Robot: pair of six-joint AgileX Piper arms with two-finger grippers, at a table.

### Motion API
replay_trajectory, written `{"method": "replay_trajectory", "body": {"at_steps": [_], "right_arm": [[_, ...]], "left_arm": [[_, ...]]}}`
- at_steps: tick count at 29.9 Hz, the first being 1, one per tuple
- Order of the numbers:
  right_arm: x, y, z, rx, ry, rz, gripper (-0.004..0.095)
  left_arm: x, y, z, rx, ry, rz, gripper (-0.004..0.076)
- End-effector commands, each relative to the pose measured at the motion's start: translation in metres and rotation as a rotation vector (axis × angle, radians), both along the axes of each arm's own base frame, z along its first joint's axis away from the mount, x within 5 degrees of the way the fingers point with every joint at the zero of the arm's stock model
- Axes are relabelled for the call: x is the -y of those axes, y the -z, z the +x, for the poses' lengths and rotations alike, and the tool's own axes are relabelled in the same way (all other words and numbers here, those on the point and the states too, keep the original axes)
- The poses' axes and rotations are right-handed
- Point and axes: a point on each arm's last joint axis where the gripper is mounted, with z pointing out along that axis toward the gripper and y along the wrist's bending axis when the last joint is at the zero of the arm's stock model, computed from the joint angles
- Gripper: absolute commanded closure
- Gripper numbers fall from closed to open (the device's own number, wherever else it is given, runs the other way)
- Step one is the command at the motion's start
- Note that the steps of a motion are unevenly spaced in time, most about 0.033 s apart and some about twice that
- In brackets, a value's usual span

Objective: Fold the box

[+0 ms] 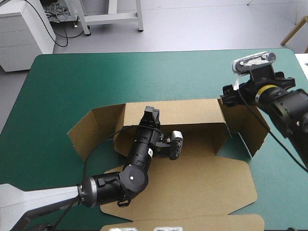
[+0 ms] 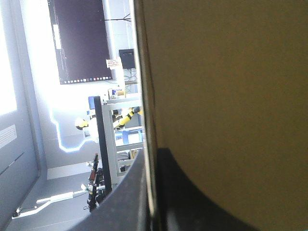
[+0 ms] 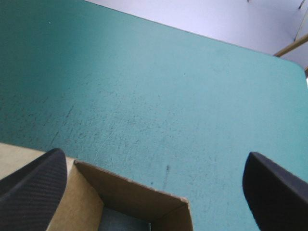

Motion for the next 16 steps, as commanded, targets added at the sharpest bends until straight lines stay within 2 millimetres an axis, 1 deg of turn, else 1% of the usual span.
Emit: {"method": "replay_trajectory", "body": {"at_steps": [1,5,8,12,14,16], "right_arm": [[0.016,-0.018,0.026,0.012,0.000,0.072,0.0002],[0.038,-0.018,0.060,-0.079,0.024,0.128,0.0003],[0.052,-0.012,0.082,-0.170,0.042,0.173,0.0003],[0.061,0.011,0.107,-0.339,0.014,0.202,0.0008],[0.064,0.026,0.114,-0.411,0.016,0.200,0.0008],[0.064,0.034,0.118,-0.435,0.019,0.200,0.0008]], "left_arm": [[-0.004,-0.025,-0.003,0.100,0.001,-0.038,0.0734],[-0.004,-0.025,-0.003,0.099,0.003,-0.038,0.0734],[-0.004,-0.025,-0.003,0.099,0.003,-0.038,0.0734],[-0.004,-0.025,-0.003,0.099,0.003,-0.038,0.0734],[-0.004,-0.025,-0.003,0.098,0.002,-0.042,0.0734],[-0.004,-0.025,-0.003,0.098,0.002,-0.042,0.0734]]}}
